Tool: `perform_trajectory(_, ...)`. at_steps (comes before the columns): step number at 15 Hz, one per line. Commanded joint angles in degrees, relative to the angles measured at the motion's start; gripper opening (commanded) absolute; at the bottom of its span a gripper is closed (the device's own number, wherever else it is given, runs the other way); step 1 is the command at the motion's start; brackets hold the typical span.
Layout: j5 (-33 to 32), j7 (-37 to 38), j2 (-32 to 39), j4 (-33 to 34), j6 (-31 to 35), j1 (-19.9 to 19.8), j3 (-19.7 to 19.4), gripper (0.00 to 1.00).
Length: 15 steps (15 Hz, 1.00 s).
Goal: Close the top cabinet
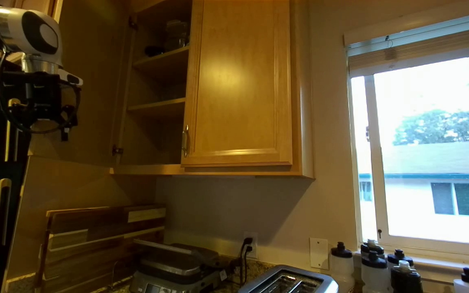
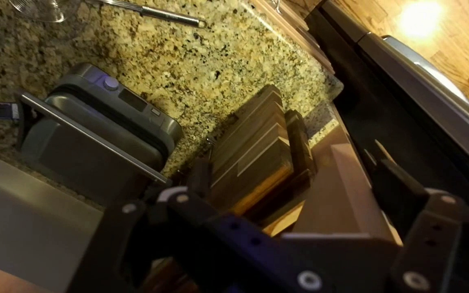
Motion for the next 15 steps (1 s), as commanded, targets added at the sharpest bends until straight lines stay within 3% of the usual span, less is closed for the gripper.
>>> perform_trajectory(1, -2.44, 1.12, 4.18, 3.82, -2.28, -3.06, -0.63, 1.00)
perform_trajectory(9, -4.69, 2.58, 10.13, 9.51, -8.44, -7.54, -2.57, 1.00)
perform_trajectory(15, -3.76, 4.26, 8.54, 8.12, -11.06, -8.90, -4.80, 1.00)
